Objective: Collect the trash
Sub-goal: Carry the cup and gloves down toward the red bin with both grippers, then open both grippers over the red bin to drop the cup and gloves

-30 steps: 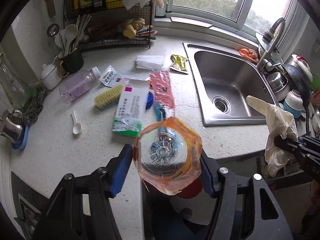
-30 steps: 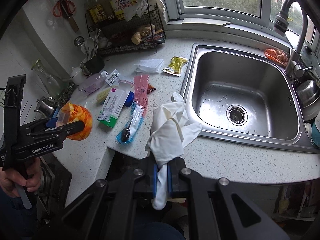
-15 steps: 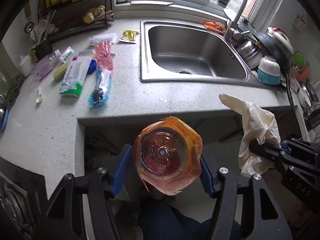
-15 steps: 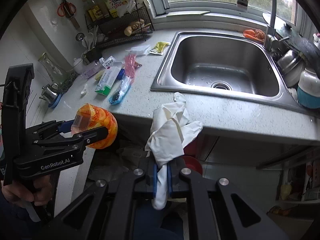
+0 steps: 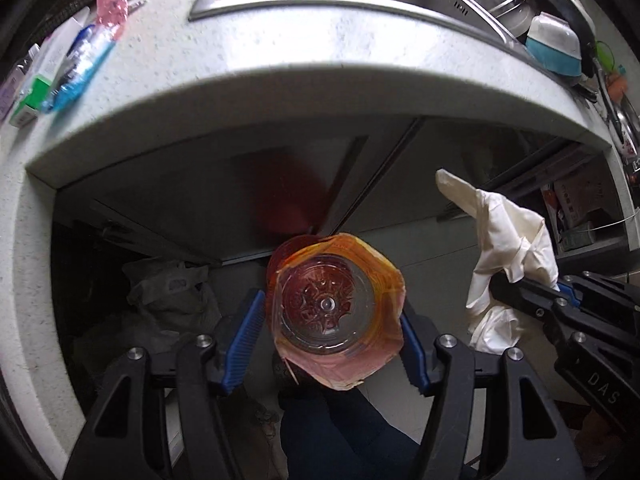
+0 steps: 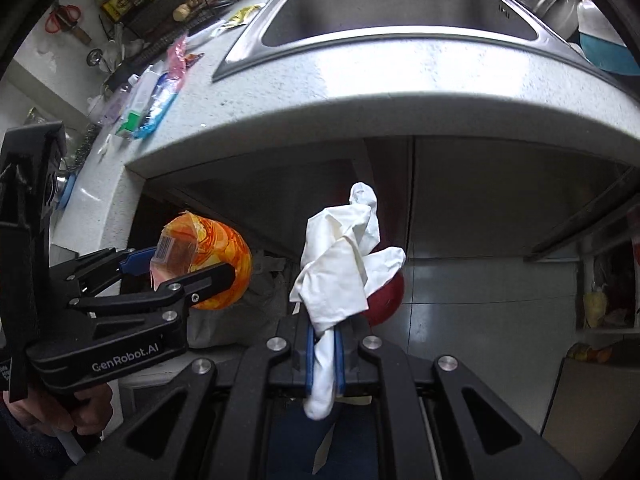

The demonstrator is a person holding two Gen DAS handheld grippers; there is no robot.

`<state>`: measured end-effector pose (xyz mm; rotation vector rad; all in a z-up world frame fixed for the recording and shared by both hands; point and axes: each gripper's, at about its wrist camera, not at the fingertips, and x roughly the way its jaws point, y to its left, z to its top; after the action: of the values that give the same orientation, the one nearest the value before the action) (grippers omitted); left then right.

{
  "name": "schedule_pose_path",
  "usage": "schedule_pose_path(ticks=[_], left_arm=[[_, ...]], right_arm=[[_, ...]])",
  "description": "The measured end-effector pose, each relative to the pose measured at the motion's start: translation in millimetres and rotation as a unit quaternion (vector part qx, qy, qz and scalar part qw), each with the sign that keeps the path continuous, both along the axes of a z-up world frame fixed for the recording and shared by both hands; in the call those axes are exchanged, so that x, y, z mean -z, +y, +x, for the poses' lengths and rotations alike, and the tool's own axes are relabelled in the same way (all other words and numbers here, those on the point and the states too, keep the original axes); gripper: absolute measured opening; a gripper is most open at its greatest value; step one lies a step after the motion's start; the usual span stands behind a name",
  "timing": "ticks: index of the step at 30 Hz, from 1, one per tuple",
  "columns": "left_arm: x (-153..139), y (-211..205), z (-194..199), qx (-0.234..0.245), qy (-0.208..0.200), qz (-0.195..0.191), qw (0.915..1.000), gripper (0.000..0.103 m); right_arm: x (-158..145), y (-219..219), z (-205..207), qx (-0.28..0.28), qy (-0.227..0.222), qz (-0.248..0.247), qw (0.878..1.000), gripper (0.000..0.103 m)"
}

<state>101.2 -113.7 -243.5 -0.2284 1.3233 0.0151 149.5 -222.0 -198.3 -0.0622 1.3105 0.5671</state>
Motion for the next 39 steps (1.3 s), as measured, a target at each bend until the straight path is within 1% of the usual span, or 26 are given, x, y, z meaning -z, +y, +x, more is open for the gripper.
schedule_pose_path(ticks=[2,6,8,10,13,16,18,21,24,29,33,34,37,39], left_arm=[[24,0,5,-0.001,0.011,-0.002,0.9999,0.06],[66,4,17,-0.006,0.021,-0.007,0.9997,0.06],[79,3,24,-0.004,0.025,-0.005,0.9997,0.06],[85,1,28,0.0,0.027,0.002,0.9996,0.061],[87,-2,30,0.013,0.027,0.003,0.9995,0.061],[89,-4,36,0.016,0.029,-0.003,0.9994,0.062],[88,-4,39,0.019,0.026,-0.005,0.9994,0.063],[86,-6,42,0.029,0.023,-0.014,0.9992,0.073],[83,-9,44,0.04,0.022,-0.006,0.9989,0.077],[73,-10,42,0.048,0.011,-0.001,0.9988,0.077],[71,-7,43,0.048,0.012,-0.005,0.9988,0.077],[70,-6,42,0.048,0.011,-0.002,0.9988,0.077],[64,-5,39,0.042,0.007,0.006,0.9991,0.077],[60,-3,36,0.034,0.007,0.003,0.9994,0.077]], right_arm=[[16,-1,5,0.007,0.001,-0.012,1.0,0.007],[49,-3,14,0.015,0.019,-0.022,0.999,0.007],[63,-2,18,0.017,0.024,-0.026,0.999,0.007],[74,-2,22,0.021,0.03,-0.027,0.999,0.007],[85,-1,25,0.024,0.037,-0.029,0.999,0.007],[85,2,25,0.02,0.025,-0.044,0.999,0.007],[84,3,26,0.021,0.023,-0.044,0.999,0.007],[81,5,24,0.029,0.029,-0.039,0.998,0.007],[79,0,21,0.035,0.039,-0.036,0.998,0.007],[72,3,19,0.033,0.042,-0.028,0.998,0.007],[66,3,19,0.035,0.04,-0.025,0.998,0.007],[68,-3,23,0.036,0.039,-0.023,0.998,0.007],[67,-8,24,0.036,0.039,-0.02,0.998,0.007],[68,-4,24,0.037,0.038,-0.018,0.998,0.007]])
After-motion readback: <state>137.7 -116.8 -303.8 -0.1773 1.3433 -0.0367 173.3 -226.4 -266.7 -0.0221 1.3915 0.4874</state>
